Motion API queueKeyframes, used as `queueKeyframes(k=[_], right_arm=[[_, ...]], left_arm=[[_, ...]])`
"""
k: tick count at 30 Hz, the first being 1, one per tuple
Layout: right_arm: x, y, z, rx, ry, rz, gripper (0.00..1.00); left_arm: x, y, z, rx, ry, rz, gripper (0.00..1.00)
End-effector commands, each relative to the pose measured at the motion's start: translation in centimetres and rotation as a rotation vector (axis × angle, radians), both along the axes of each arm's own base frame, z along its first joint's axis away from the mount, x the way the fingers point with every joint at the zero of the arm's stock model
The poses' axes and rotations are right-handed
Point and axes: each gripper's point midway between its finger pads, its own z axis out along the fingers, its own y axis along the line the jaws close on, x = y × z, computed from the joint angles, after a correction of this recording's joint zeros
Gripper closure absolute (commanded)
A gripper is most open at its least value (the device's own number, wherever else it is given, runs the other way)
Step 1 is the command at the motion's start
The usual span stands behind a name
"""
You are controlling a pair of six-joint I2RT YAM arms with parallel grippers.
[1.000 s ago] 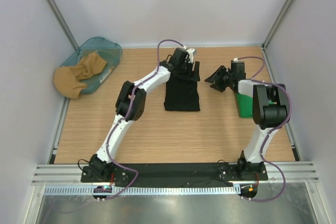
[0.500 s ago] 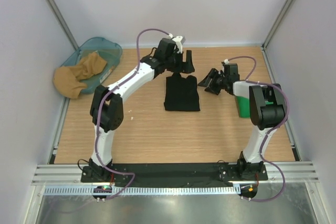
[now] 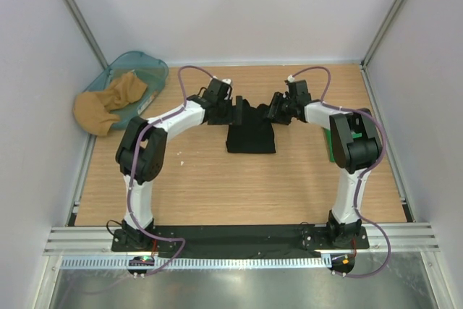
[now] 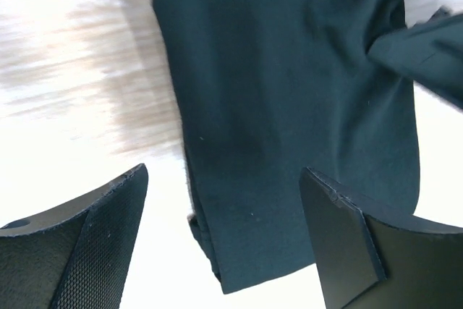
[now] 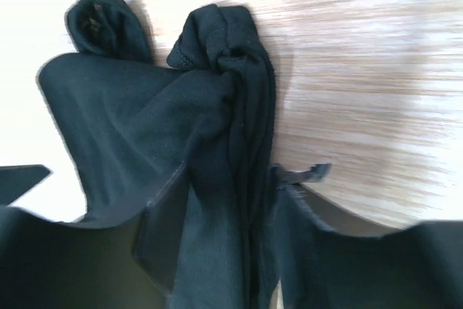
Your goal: Fold and stack the tank tops
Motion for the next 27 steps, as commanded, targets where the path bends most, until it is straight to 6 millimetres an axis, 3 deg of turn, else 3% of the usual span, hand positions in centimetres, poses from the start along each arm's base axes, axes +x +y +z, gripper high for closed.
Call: queueKeyframes(k=[1,5,7,12,17,24,27], right_arm=[[0.2,-0.9,-1.3,-0.125,0.026,-0.013,0.52],[0.2,0.1,-1.8,-0.148,0.026,0.015,0.53],[0.2,0.3,-2.0,-0.203,0.025,0.012,0.51],[0.2,-0.9,-3.2,-0.301,0.041,-0.023,0.52],[0.5,-1.7,-3.7,-0.387,0.036,-0.049,0.56],[0.3,-1.1,-3.8,-0.421,0.023,-0.037,0.63],[0.3,-0.9,-3.9,-0.419,0.021,-0.033,0.67]], left_arm=[[2.6,0.3,1.6,-0.025,-0.062,0.066,0.15],[3.7,0.0,0.7,-0.031,-0.039,0.078,0.15],[4.0,-0.3,-1.1,-0.017,-0.004,0.081,0.15],[5.1,0.2,-3.1,0.041,0.028,0.133,0.19],[5.0,0.3,-5.6,0.077,0.090,0.154,0.21],[4.7,0.1,-7.1,0.105,0.118,0.184,0.38],[4.8,-1.2,-7.7,0.084,0.128,0.183,0.46]])
